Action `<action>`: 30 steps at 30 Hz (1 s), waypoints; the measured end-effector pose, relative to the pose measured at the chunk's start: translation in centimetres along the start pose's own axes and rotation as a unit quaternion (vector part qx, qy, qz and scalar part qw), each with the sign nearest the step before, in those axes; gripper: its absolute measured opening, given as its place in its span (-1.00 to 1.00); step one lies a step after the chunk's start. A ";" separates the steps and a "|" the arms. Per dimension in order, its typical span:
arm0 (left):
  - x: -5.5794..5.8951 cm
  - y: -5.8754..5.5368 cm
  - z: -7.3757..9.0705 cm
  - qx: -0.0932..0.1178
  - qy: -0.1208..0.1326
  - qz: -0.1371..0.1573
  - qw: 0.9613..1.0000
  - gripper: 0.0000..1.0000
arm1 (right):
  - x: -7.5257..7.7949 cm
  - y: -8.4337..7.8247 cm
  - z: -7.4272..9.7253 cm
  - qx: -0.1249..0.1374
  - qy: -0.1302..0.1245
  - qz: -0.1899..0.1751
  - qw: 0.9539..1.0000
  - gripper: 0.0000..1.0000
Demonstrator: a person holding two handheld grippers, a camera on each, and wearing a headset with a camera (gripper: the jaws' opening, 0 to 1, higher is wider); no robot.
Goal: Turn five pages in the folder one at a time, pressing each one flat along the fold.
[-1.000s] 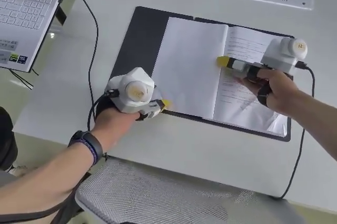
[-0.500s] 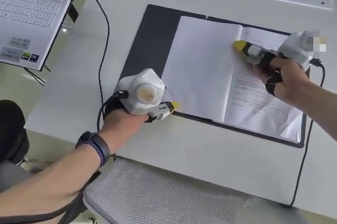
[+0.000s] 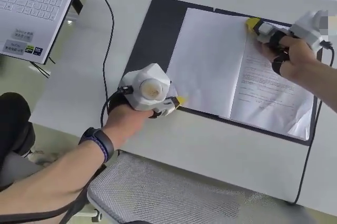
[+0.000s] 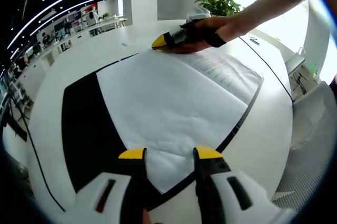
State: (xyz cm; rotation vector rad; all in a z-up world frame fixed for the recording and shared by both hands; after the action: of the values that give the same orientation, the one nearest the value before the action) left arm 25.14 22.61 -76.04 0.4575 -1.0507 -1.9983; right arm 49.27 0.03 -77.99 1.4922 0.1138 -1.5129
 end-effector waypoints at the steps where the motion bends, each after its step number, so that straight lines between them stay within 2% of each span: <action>1: 0.0 0.0 0.0 0.000 0.000 0.000 1.000 -0.32 | 0.1 0.2 -0.2 0.003 -0.001 -0.002 1.000 -1.00; 5: 0.0 0.0 0.0 0.001 0.000 0.000 1.000 -0.32 | 0.4 0.4 -0.7 0.008 -0.004 -0.007 1.000 -1.00; 15: 0.0 0.0 0.0 0.001 0.000 0.001 1.000 -0.32 | -0.3 0.0 -0.3 0.006 -0.001 0.000 1.000 -1.00; 17: 0.0 0.1 0.1 0.000 0.000 0.001 1.000 -0.32 | 0.0 -0.2 -0.1 -0.001 0.006 0.000 1.000 -1.00; 24: 0.2 0.2 0.3 0.001 0.000 0.002 1.000 -0.32 | -0.3 -1.0 1.0 -0.033 0.024 0.017 0.999 -1.00; 30: 0.5 0.6 0.7 0.002 0.001 0.004 1.000 -0.32 | -0.9 -2.5 2.7 -0.062 0.047 0.041 0.996 -1.00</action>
State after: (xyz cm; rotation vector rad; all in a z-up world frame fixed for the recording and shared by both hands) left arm 24.66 22.38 -75.15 0.4576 -1.0532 -1.9892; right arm 45.49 0.10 -77.99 1.4510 0.1967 -1.3468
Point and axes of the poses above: the centre of the closed fingertips' face, and the gripper's own axes: z roughly backward along the fingers, x roughly to its right, y roughly out of its top, the point moved 8 cm from there along z, roughly backward along the fingers, and after that the axes turned 9 degrees about x, right-handed, at the moved point
